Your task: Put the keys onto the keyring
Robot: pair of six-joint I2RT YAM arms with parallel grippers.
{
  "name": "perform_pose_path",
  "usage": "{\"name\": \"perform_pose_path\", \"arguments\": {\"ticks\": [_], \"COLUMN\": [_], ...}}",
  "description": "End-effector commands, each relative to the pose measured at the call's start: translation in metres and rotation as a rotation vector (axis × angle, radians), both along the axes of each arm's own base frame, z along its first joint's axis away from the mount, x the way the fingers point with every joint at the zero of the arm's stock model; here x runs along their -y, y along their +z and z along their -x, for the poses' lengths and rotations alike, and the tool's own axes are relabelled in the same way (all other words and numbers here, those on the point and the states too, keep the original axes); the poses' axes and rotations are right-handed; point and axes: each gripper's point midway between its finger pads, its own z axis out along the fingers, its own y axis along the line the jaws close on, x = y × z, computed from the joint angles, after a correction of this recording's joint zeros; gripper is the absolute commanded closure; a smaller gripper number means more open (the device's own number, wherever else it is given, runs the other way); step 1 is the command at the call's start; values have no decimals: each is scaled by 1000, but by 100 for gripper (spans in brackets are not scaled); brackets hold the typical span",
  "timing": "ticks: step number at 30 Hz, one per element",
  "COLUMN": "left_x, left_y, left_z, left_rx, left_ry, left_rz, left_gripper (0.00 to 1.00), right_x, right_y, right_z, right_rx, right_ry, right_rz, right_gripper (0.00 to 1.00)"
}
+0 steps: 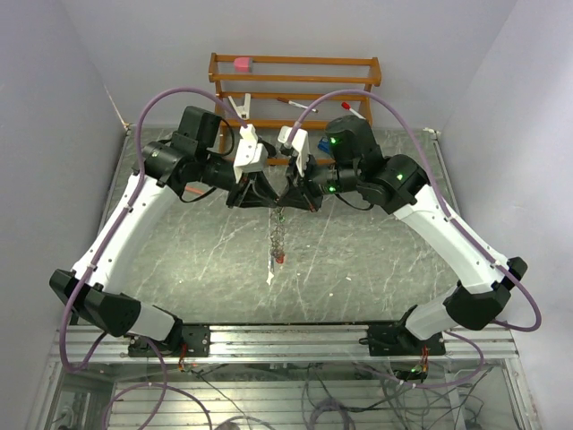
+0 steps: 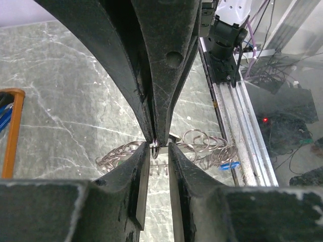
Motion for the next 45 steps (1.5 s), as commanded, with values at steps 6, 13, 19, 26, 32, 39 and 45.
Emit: {"name": "perform_pose_path", "arguments": {"ticks": [6,13,19,26,32,39,45], "left_x": [5,0,1,2,6,11,12], "left_y": [5,2,5,12,24,36,60], "left_z": [7,12,13,13,14,15,6], "left_rx": [-3,35,37,65,72,29,35], "left_ry": [-43,-69,-70,-46,-23,-2,50], "left_rz": [4,-20,-2,28,105,196,307], "left_gripper": [80,81,93,93,93,93,93], "right_x": [-5,-3,-5,-5,-5,10,31], "right_y": [17,21,23,25,31,62,74], "right_z": [1,5,7,8,10,7,-3], "right_rx": [45,48,44,46,68,160,212], "right_ry": [17,28,33,34,37,-37,-146], "right_rz": [-63,-66,-84,-103,-136,-212,-229], "right_gripper": [100,100,100,100,98,55,54]}}
